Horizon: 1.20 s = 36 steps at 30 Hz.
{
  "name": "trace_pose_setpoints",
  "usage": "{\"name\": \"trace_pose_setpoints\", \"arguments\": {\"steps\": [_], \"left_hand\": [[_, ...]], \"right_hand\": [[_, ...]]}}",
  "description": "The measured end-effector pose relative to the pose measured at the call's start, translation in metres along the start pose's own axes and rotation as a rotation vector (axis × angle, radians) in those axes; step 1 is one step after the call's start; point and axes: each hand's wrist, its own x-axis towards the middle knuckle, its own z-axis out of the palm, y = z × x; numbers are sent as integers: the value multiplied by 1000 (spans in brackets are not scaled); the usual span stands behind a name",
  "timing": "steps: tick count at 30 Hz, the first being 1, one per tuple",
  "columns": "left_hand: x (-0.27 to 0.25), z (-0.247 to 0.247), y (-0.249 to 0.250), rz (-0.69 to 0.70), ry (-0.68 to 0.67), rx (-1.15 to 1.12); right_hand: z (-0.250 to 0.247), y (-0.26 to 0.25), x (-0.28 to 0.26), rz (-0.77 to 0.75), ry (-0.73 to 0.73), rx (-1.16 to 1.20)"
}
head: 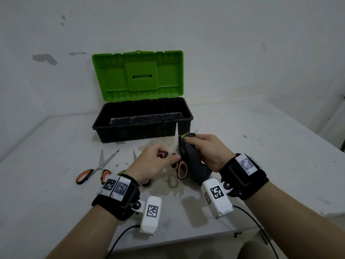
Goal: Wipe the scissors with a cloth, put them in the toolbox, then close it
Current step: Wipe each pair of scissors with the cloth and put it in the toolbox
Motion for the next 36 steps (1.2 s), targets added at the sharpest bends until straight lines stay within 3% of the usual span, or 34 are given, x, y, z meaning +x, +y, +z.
{"name": "trace_pose_setpoints", "arguments": {"steps": [5,8,14,18,23,27,30,36], "left_hand": [[2,3,-1,-78,172,-191],[4,7,3,-187,196,-365],[12,7,7,-330,246,-691],[13,7,16,-266,311,-738],[14,6,21,-221,331,-745],[11,2,24,-264,351,-857],[9,-2,23,-211,377,-867],[7,-5,17,-169,404,-880]], "right_hand": [[3,4,2,-66,137,150],[11,11,3,-115,200,181],[14,22,-4,-90,106,153],[14,29,-13,-41,-17,143],[14,29,-16,-9,-16,245],[9,31,-17,-47,-42,118],[3,33,-20,-52,-97,-8],[-25,16,-20,-65,-110,10]]}}
